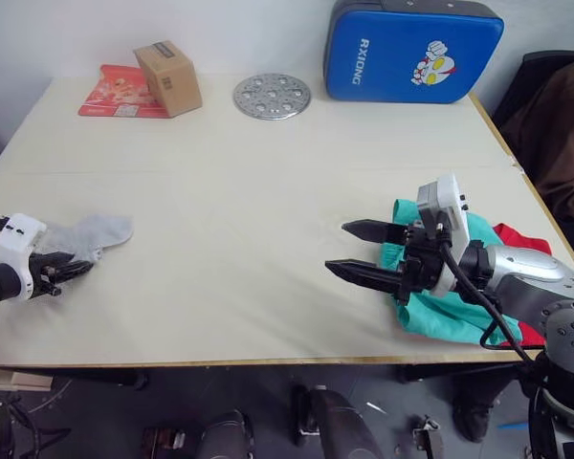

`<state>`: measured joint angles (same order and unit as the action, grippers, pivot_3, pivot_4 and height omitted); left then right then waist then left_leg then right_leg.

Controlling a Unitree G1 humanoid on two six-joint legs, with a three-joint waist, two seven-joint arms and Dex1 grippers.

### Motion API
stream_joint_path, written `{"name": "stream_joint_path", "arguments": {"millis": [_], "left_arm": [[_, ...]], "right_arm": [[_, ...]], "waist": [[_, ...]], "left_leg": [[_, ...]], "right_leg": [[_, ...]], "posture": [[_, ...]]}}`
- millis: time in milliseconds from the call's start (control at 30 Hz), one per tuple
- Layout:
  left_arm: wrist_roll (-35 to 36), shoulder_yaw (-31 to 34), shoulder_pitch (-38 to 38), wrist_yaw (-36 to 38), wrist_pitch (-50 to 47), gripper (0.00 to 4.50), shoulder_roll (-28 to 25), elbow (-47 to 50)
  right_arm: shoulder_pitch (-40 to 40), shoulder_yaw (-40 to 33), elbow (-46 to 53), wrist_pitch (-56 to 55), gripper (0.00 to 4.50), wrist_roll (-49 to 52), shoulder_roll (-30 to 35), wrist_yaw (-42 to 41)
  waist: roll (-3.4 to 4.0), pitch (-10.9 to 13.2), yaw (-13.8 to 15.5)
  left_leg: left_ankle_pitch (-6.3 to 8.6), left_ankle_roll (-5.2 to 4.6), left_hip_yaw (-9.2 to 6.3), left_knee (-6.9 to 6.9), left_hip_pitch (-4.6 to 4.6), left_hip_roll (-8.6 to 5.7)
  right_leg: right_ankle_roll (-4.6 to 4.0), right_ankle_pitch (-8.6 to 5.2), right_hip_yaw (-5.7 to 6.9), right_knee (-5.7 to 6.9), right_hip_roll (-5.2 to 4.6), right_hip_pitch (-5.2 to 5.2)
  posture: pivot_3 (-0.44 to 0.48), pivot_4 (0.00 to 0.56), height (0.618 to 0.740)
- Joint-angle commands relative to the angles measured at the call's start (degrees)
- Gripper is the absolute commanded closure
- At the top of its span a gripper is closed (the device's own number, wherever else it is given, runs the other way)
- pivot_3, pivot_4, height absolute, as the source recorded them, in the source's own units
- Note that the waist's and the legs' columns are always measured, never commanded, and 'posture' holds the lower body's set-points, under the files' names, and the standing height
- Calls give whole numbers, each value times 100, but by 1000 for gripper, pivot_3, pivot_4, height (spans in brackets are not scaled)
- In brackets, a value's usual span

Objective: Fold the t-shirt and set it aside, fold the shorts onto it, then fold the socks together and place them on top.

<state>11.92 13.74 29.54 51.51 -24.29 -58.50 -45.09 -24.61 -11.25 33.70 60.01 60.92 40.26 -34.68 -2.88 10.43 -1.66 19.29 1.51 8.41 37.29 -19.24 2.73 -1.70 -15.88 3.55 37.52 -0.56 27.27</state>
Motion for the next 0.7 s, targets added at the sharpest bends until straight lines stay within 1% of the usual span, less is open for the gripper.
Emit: {"name": "stream_joint_path", "arguments": {"millis": [33,67,100,233,367,433,567,633,700], "left_arm": [[97,141,145,-123,-319,3895,67,-172],[129,160,141,-107,-408,4248,78,-99],[170,185,104,-88,-513,4491,90,25],[503,360,-215,-95,-1253,4491,193,903],[1219,698,-773,-432,-2686,4491,588,2945],[1534,790,-860,-746,-3374,4491,887,3883],[2308,771,-707,-1225,-4646,4491,1587,5429],[2550,587,-554,-1425,-5083,4491,1920,5884],[2619,288,-330,-1716,-5414,4491,2305,6164]], "right_arm": [[-48,-50,191,-176,0,111,124,-105],[-50,-45,199,-200,0,95,147,-128],[-49,-43,213,-221,0,84,166,-153],[14,-3,271,-362,0,37,265,-308],[151,98,268,-541,0,-152,367,-502],[168,140,231,-613,0,-203,401,-566],[167,188,211,-657,0,-219,408,-616],[215,236,235,-683,0,-252,392,-623],[249,299,256,-707,0,-295,383,-622]], "waist": [[-1,-1,-1],[-1,-1,1],[-1,-1,2],[-1,-1,1],[-1,-1,4],[-3,-1,14],[-8,-4,12],[-9,-4,9],[-9,-4,-2]], "left_leg": [[0,0,0,2,1,0],[0,0,0,2,0,0],[0,0,1,2,0,0],[0,1,1,4,0,0],[0,1,0,8,-1,0],[0,1,0,14,-2,-1],[1,3,-4,26,-6,-2],[1,4,-5,25,-2,-3],[0,9,-5,26,1,-3]], "right_leg": [[0,0,0,2,0,0],[0,0,0,2,0,0],[0,0,0,4,-1,1],[0,0,-1,7,-2,1],[0,0,-3,9,-3,0],[0,0,-5,11,-4,-1],[0,0,-6,16,-2,-3],[0,0,-8,16,-1,-7],[1,0,-9,18,3,-10]], "posture": [[0,150,740],[0,150,740],[0,150,740],[0,150,740],[0,150,740],[0,150,740],[0,150,740],[0,150,740],[0,150,740]]}}
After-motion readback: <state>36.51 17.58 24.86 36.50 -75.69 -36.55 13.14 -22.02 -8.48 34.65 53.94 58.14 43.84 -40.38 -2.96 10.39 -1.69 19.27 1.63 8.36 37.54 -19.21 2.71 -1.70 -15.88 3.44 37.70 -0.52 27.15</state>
